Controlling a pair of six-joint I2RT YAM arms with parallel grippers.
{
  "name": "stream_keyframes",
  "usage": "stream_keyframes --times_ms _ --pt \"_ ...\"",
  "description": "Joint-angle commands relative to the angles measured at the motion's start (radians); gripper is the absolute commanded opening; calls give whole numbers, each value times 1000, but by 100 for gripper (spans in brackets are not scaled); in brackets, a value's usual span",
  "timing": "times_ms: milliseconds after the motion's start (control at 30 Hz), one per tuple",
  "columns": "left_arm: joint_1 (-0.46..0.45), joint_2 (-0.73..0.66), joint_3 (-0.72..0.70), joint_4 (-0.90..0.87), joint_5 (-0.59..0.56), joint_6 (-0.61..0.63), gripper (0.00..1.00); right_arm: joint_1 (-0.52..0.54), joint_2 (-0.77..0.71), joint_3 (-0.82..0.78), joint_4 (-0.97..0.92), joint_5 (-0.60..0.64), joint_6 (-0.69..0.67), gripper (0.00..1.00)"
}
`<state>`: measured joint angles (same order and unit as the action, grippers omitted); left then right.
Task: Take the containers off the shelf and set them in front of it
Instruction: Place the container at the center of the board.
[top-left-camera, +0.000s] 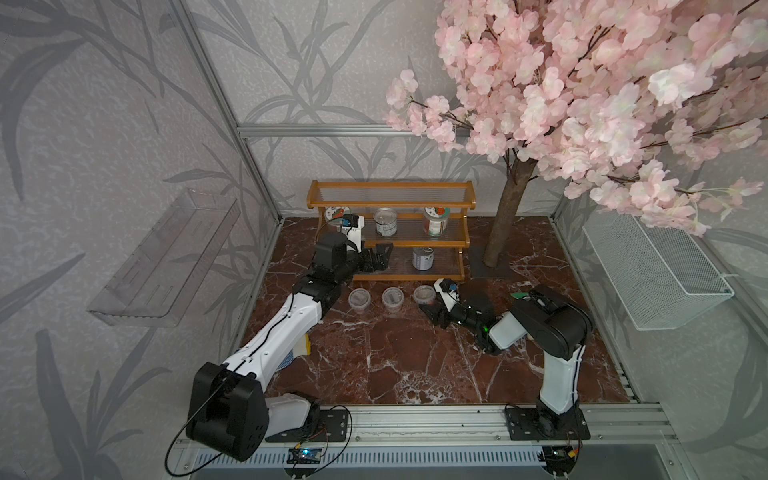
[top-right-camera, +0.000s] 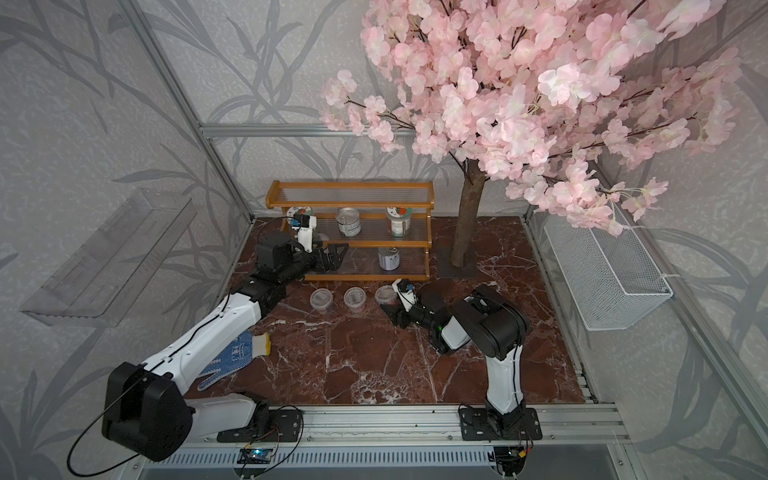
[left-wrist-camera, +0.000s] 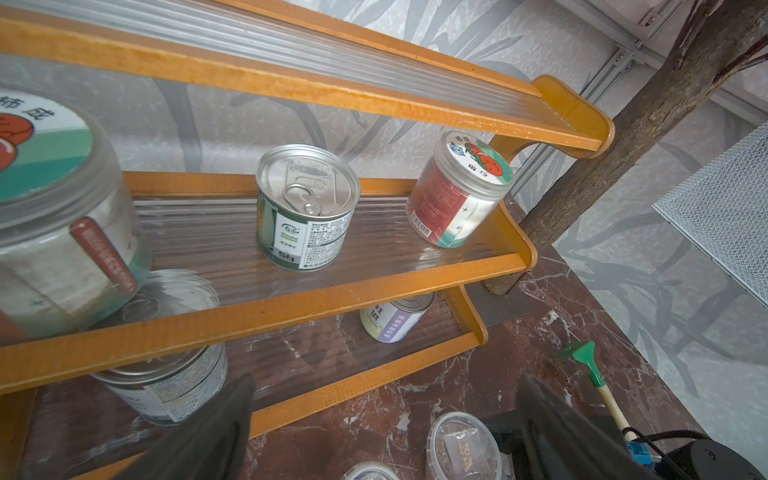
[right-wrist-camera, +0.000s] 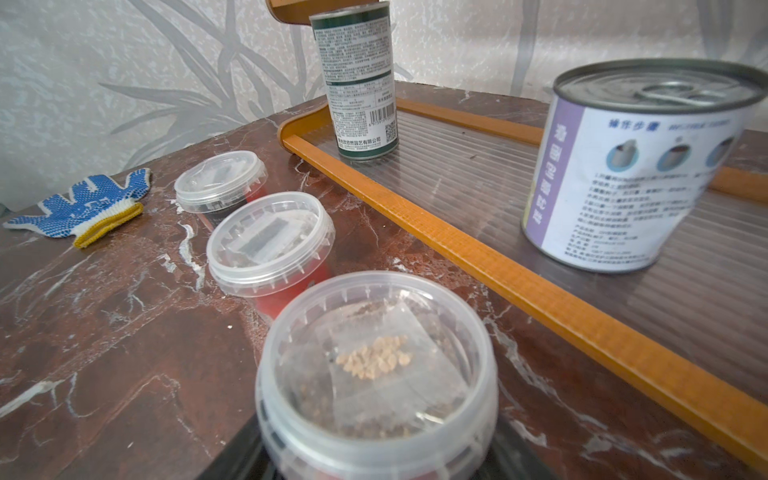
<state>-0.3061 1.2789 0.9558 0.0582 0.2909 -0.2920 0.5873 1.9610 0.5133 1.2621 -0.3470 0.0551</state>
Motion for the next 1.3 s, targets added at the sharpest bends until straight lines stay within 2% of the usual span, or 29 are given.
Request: stream_keyframes --times_ms 0,233,433,633,800,933,1033,1167,1200,1267 --pt "7 -15 -18 -7 16 -5 100 8 19 7 52 22 -24 65" --pt "11 -7 -16 -6 22 -4 100 9 41 -4 44 42 -53 67" --pt "13 4 -13 -6 31 -4 100 9 43 -24 30 60 -80 73" --pt "13 20 -2 -6 42 -4 100 9 22 -34 25 57 -83 85" --pt "15 23 3 -6 41 1 100 9 -49 -95 6 74 -70 99" --pt "18 32 8 5 52 -3 100 11 -181 -186 -81 60 -69 99" --pt "21 35 9 6 59 2 100 11 -341 -251 -181 74 -66 99" --pt "28 30 5 10 65 1 100 11 -654 -216 -508 108 -77 99" --pt "29 27 0 13 66 2 100 10 -730 -190 -609 138 -72 99" --pt "32 22 -8 19 68 -2 100 8 -835 -147 -690 222 -45 99"
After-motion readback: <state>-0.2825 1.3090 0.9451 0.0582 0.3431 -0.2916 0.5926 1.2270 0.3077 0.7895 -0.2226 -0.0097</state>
